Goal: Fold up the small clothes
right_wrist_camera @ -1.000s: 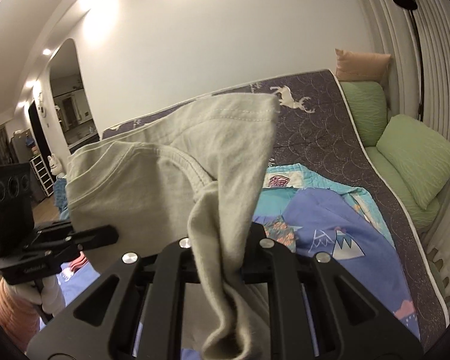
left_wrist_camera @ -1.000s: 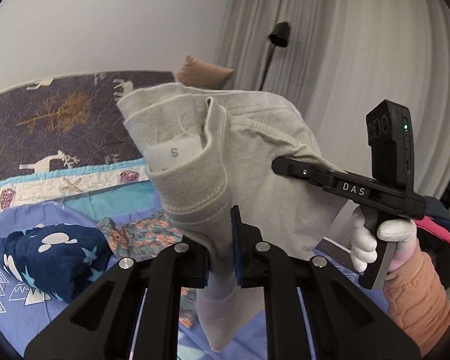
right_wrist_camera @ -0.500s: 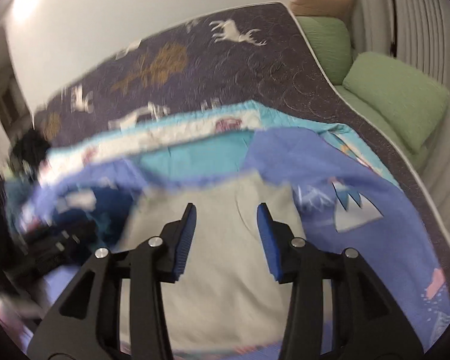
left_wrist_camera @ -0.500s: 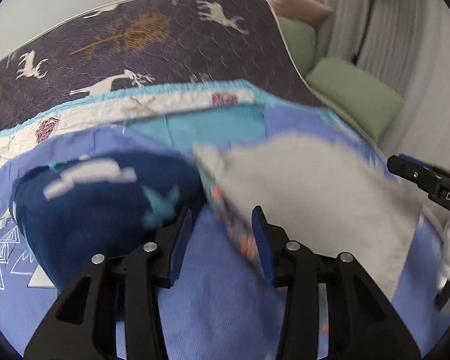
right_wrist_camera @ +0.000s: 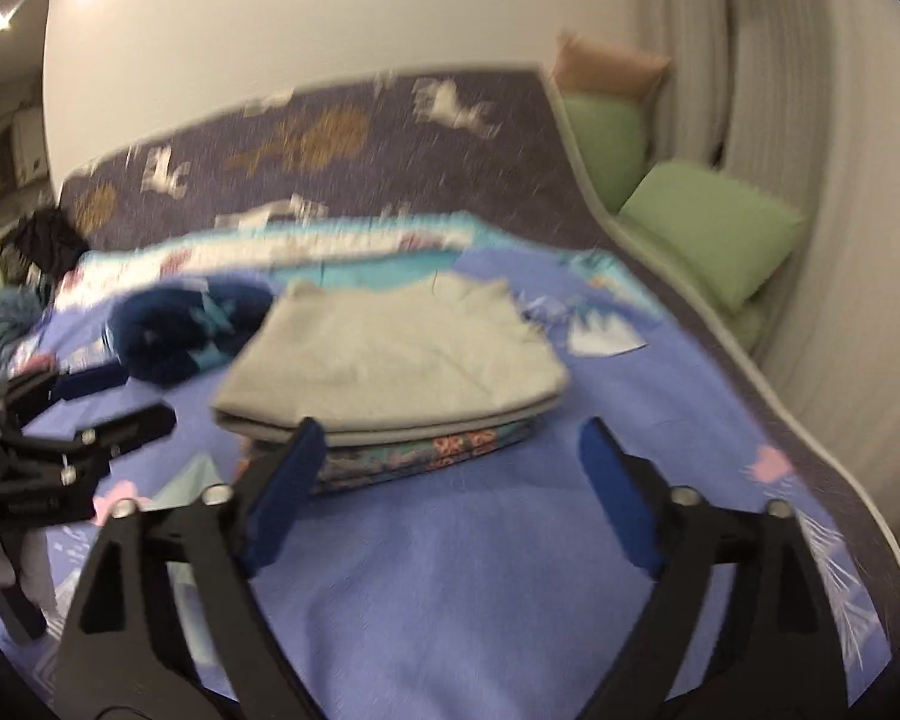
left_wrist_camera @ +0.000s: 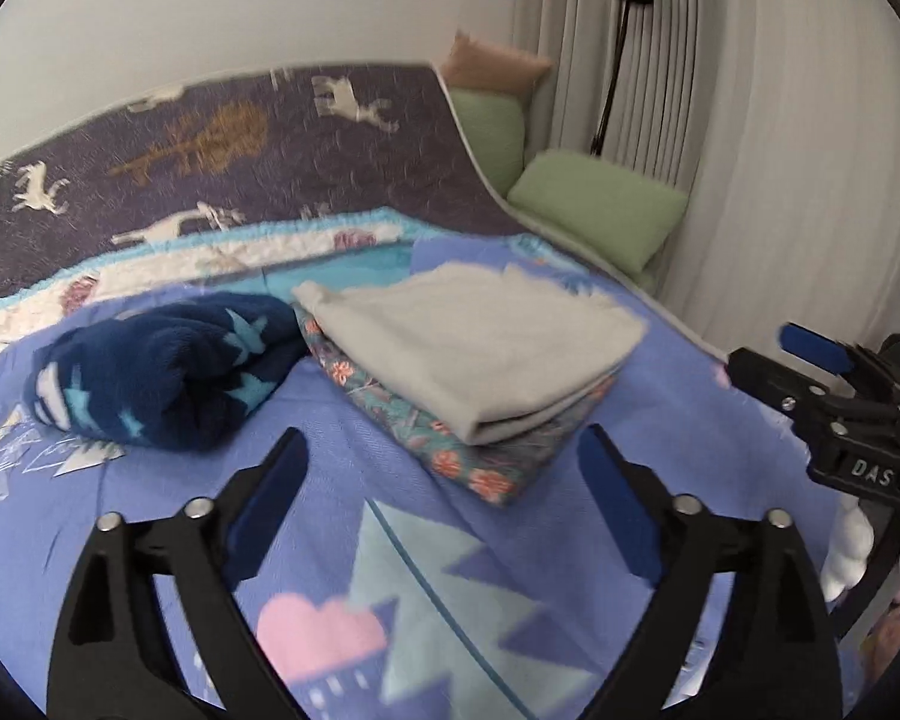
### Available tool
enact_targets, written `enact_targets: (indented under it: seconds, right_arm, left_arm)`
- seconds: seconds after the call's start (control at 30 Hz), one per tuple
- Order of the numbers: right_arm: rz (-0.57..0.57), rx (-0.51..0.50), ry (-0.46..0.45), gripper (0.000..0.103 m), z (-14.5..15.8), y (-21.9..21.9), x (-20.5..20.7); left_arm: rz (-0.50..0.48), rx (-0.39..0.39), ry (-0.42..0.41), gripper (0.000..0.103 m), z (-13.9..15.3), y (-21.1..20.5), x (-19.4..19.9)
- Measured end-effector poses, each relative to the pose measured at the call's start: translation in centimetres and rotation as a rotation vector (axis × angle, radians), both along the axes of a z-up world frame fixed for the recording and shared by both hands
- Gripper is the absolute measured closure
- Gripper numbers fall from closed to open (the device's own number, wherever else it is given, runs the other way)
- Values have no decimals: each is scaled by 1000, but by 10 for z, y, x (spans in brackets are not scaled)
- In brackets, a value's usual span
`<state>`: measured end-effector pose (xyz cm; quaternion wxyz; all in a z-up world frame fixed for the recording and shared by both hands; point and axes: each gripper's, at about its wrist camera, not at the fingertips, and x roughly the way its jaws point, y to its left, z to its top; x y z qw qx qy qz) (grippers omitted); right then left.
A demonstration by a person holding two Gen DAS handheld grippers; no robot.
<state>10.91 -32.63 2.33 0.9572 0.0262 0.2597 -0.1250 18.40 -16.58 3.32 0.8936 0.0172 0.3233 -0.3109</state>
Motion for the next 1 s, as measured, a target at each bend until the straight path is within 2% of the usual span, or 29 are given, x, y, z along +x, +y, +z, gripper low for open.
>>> enact_targets:
  seconds: [0.07,0.2,0.37,0.43,0.53,0.67,1.0]
  right_arm:
    - [-62,-4,-86,5,16,11,-32]
    - [-60,76,-137,4,36,17,-67]
    - [-38,160,-94,4,49,25,-95]
    - [-28,177,-91,4,50,29,-104]
    - [-22,160,-88,3,51,39,-120]
    - [0,146,-68,3,51,52,-134]
    - [37,112,-42,2,52,83,-163]
  left_arm:
    - [33,-16,-42,2,14,8,-23]
    - [84,-46,-97,2,36,26,-55]
    - [174,30,-122,2,51,39,-93]
    - [182,33,-132,2,56,44,-106]
    - [191,18,-134,2,61,54,-123]
    - [241,58,-135,2,65,63,-144]
    - [249,55,-97,2,58,86,-180]
